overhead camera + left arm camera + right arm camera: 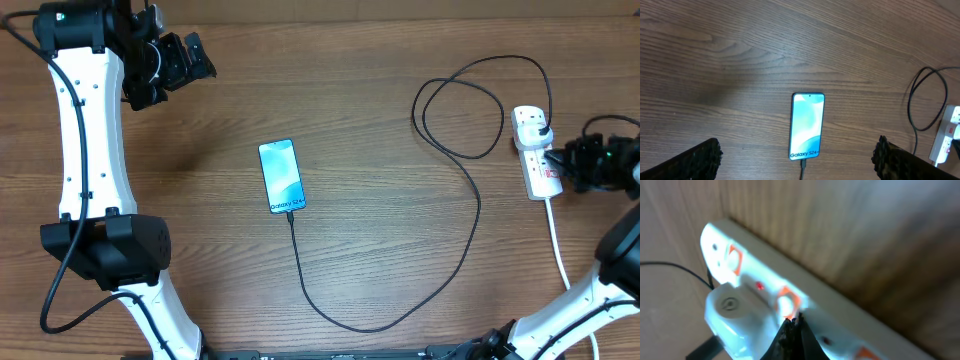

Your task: Plug charger to phone and switch on socket

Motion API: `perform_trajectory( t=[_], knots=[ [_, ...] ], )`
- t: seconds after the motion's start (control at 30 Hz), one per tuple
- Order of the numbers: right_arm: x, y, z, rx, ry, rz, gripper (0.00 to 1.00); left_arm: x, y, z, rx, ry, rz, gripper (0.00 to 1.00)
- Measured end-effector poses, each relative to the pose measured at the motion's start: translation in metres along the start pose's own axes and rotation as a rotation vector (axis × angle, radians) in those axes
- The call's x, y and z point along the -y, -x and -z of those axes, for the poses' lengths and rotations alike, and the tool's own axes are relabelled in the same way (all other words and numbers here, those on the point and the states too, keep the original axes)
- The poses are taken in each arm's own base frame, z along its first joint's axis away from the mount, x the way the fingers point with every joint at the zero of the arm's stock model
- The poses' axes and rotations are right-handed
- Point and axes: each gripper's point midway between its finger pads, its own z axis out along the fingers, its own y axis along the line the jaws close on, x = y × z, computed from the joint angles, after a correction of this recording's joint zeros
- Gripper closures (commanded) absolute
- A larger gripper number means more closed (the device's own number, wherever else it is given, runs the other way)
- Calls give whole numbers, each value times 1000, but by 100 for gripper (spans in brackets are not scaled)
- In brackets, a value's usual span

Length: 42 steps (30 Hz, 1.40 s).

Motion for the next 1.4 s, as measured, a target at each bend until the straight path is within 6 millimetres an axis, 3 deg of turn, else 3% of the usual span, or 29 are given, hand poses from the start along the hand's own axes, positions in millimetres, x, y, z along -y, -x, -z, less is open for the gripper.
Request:
perform_trajectory(
  t=[0.13,0.27,0.4,0.53,0.73,0.97,1.17,1.4],
  knots=[
    [5,17,29,41,56,-42,96,0,0,0,0,0,0,0],
    [-21,16,80,116,133,19,96,0,0,0,0,0,0,0],
    [-74,-17,134,188,206,185,95,0,0,0,0,0,0,0],
    [-112,-68,165,206,245,352,94,0,0,0,0,0,0,0],
    [-143,-158,181,159,245,583,92,0,0,0,0,0,0,0],
    [-148,-252,185,98,187,816,92,0,0,0,0,0,0,0],
    [-141,-294,178,32,147,924,92,0,0,0,0,0,0,0],
    [-132,-310,170,-3,90,971,89,0,0,0,0,0,0,0]
  ],
)
